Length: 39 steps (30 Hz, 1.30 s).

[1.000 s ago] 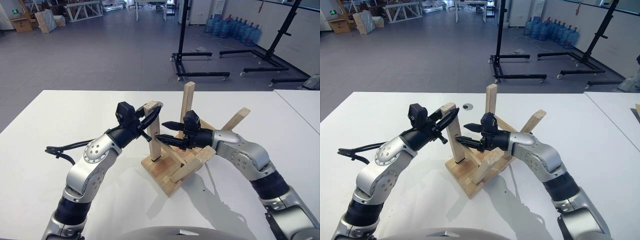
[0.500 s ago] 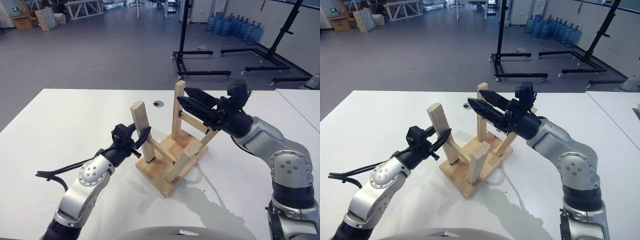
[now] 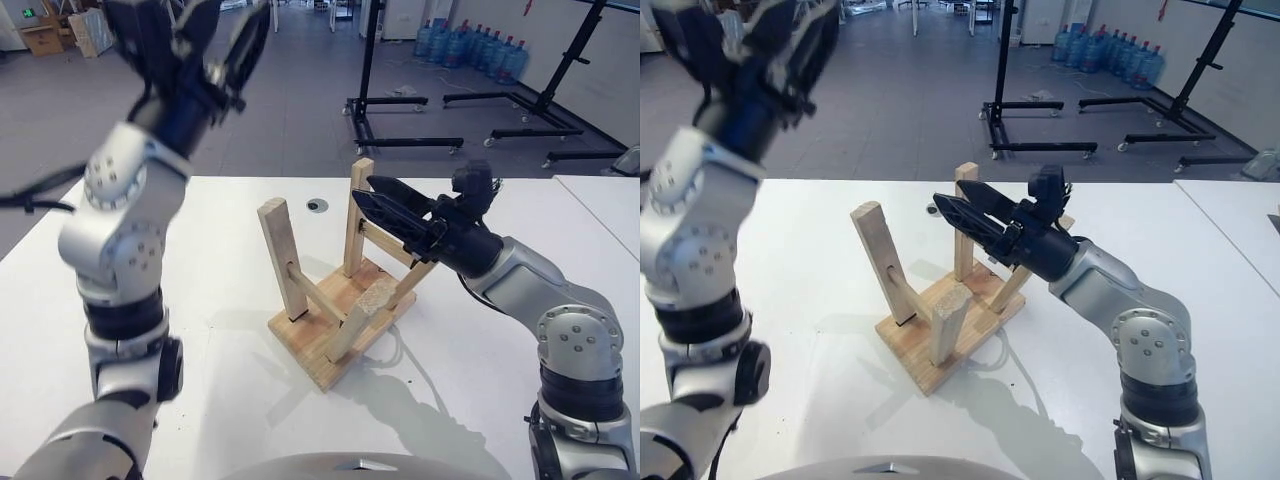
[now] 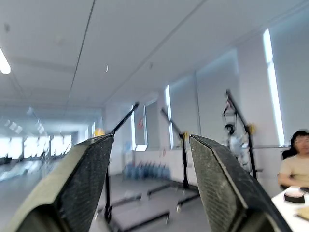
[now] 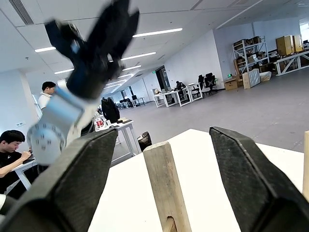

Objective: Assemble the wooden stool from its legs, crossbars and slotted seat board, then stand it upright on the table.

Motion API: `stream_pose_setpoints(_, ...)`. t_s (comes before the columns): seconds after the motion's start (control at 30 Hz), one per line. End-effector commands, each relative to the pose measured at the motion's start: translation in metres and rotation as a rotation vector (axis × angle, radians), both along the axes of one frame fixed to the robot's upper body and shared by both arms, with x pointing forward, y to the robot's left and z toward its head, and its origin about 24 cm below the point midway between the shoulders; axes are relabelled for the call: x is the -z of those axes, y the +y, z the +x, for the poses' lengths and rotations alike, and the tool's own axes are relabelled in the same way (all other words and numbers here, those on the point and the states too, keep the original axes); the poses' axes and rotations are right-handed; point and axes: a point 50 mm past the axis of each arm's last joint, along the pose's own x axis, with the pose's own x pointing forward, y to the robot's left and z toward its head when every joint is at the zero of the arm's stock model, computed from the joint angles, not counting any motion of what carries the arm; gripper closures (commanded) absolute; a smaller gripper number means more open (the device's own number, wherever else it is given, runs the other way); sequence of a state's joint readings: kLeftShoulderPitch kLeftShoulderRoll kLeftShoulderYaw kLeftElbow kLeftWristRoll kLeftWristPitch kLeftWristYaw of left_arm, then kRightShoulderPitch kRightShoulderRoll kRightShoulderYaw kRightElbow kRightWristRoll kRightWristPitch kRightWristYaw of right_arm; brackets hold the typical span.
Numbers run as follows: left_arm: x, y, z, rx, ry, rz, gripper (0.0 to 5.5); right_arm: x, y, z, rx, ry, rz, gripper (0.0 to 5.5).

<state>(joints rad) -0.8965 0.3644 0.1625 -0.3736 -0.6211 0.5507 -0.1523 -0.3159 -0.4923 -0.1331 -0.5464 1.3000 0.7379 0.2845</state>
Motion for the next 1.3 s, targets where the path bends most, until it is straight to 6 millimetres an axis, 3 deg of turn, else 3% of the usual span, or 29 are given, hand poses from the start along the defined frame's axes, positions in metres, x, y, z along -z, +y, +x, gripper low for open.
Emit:
stream_pose_setpoints(0.03, -0.010, -0.015, 0.015, 0.082, 0.025, 0.081, 2.63, -0.001, 0.000, 0.001, 0.018, -0.005, -0.001, 1.99)
stream_pose_setpoints(0.1, 0.086, -0.029, 0.033, 0.206, 0.378, 0.316, 2.63, 0.014, -0.003, -0.001, 0.041, 0.045, -0.019, 1.99)
stream_pose_setpoints(0.13, 0.153, -0.032, 0.020, 0.305, 0.575, 0.498, 2.63, 0.022, -0.007, -0.002, 0.062, 0.070, -0.045, 1.99)
stream_pose_setpoints(0.17, 0.202, -0.031, -0.002, 0.397, 0.725, 0.615, 2.63, 0.027, -0.010, -0.004, 0.076, 0.085, -0.064, 1.99)
stream_pose_setpoints(0.2, 0.241, -0.027, -0.030, 0.483, 0.853, 0.716, 2.63, 0.029, -0.014, -0.004, 0.089, 0.093, -0.074, 1.99)
stream_pose_setpoints(0.23, 0.262, -0.026, -0.050, 0.523, 0.928, 0.753, 2.63, 0.029, -0.017, -0.005, 0.106, 0.095, -0.082, 1.99)
stream_pose_setpoints(0.27, 0.269, -0.028, -0.059, 0.536, 0.948, 0.756, 2.63, 0.030, -0.020, -0.006, 0.119, 0.098, -0.084, 1.99)
stream_pose_setpoints(0.4, 0.239, -0.043, -0.043, 0.469, 0.855, 0.603, 2.63, 0.032, -0.017, -0.006, 0.130, 0.101, -0.084, 1.99)
stream_pose_setpoints(0.53, 0.223, -0.047, -0.039, 0.432, 0.793, 0.581, 2.63, 0.032, -0.014, -0.007, 0.123, 0.096, -0.073, 1.99)
stream_pose_setpoints(0.6, 0.200, -0.042, -0.028, 0.394, 0.737, 0.482, 2.63, 0.032, -0.015, -0.009, 0.123, 0.103, -0.058, 1.99)
stream_pose_setpoints(0.7, 0.145, -0.041, -0.012, 0.383, 0.595, 0.291, 2.63, 0.030, -0.013, -0.011, 0.106, 0.100, -0.036, 1.99)
stream_pose_setpoints(0.77, 0.097, -0.039, -0.008, 0.402, 0.467, 0.126, 2.63, 0.017, -0.002, -0.016, 0.054, 0.049, 0.004, 1.99)
stream_pose_setpoints(0.9, 0.020, -0.021, -0.013, 0.434, 0.272, -0.116, 2.63, -0.044, 0.025, -0.029, -0.122, -0.148, 0.188, 1.99)
stream_pose_setpoints(0.97, 0.006, 0.000, -0.003, 0.326, 0.267, -0.216, 2.63, -0.077, 0.035, -0.041, -0.255, -0.236, 0.277, 1.99)
stream_pose_setpoints(1.03, 0.016, 0.014, 0.009, 0.217, 0.334, -0.256, 2.63, -0.091, 0.042, -0.048, -0.331, -0.266, 0.299, 1.99)
stream_pose_setpoints(1.1, 0.031, 0.016, 0.012, 0.176, 0.388, -0.255, 2.63, -0.053, 0.055, -0.046, -0.362, -0.133, 0.114, 1.99)
stream_pose_setpoints(1.2, 0.056, 0.014, 0.013, 0.160, 0.477, -0.273, 2.63, 0.068, 0.054, -0.052, -0.383, 0.173, -0.451, 1.99)
stream_pose_setpoints(1.23, 0.065, 0.010, 0.013, 0.162, 0.508, -0.261, 2.63, 0.091, 0.047, -0.052, -0.359, 0.227, -0.541, 1.99)
stream_pose_setpoints(1.3, 0.076, 0.002, 0.011, 0.175, 0.542, -0.232, 2.63, 0.097, 0.044, -0.049, -0.330, 0.213, -0.551, 1.99)
